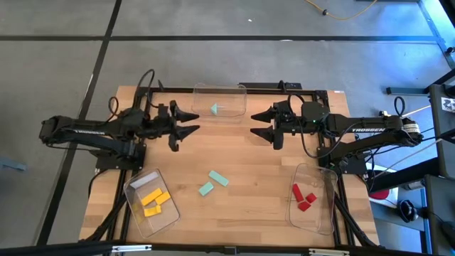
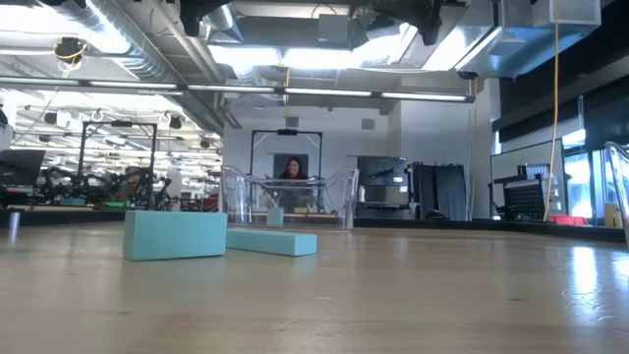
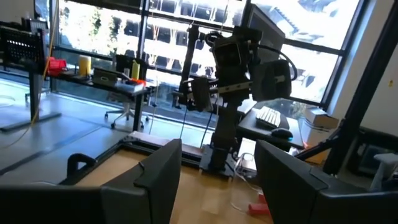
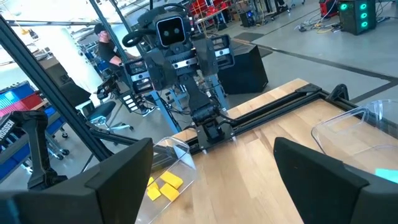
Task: Sort & place blocks by color
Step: Put the top blue block into the top center transparent bin
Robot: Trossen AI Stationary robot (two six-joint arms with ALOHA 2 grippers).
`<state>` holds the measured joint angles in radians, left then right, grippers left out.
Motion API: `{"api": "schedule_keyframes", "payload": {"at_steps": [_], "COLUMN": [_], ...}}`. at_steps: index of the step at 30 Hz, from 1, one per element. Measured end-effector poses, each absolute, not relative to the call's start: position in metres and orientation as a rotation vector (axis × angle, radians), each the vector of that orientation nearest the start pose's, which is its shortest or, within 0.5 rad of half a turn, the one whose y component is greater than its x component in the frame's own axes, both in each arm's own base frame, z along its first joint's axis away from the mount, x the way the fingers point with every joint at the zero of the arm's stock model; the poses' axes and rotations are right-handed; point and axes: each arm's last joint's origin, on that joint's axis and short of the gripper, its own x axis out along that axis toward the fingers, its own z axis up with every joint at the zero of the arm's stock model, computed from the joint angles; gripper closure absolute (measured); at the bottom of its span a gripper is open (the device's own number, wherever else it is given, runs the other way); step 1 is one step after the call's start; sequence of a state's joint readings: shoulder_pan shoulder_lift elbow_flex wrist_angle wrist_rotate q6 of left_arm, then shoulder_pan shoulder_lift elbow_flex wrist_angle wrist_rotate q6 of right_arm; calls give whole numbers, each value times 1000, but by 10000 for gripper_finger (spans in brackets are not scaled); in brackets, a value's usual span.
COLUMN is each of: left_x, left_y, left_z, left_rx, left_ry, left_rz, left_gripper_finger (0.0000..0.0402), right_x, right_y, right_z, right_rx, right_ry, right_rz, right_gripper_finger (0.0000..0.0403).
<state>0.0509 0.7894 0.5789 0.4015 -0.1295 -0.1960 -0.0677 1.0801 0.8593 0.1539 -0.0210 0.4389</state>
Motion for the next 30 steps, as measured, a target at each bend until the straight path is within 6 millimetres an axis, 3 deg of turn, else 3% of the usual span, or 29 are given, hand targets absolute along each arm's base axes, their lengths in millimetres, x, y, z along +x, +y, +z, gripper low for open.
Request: {"api": "schedule_keyframes", "payload": {"at_steps": [20, 24, 30], "left_x": [180, 180, 180], "left_y": [13, 13, 14], "left_z": [317, 317, 317], "left_rx": [-189, -189, -195], "left_ry": [-212, -212, -215], "left_rz": [177, 177, 211], "left_gripper_finger": [207, 207, 207], "right_x": [245, 258, 298], "right_y": [-16, -14, 6], "right_z": [331, 314, 276], "right_rx": [490, 587, 559], "right_ry": [83, 211, 621], "right_rz": [-68, -42, -57], "right_gripper_finger": [68, 68, 68]}}
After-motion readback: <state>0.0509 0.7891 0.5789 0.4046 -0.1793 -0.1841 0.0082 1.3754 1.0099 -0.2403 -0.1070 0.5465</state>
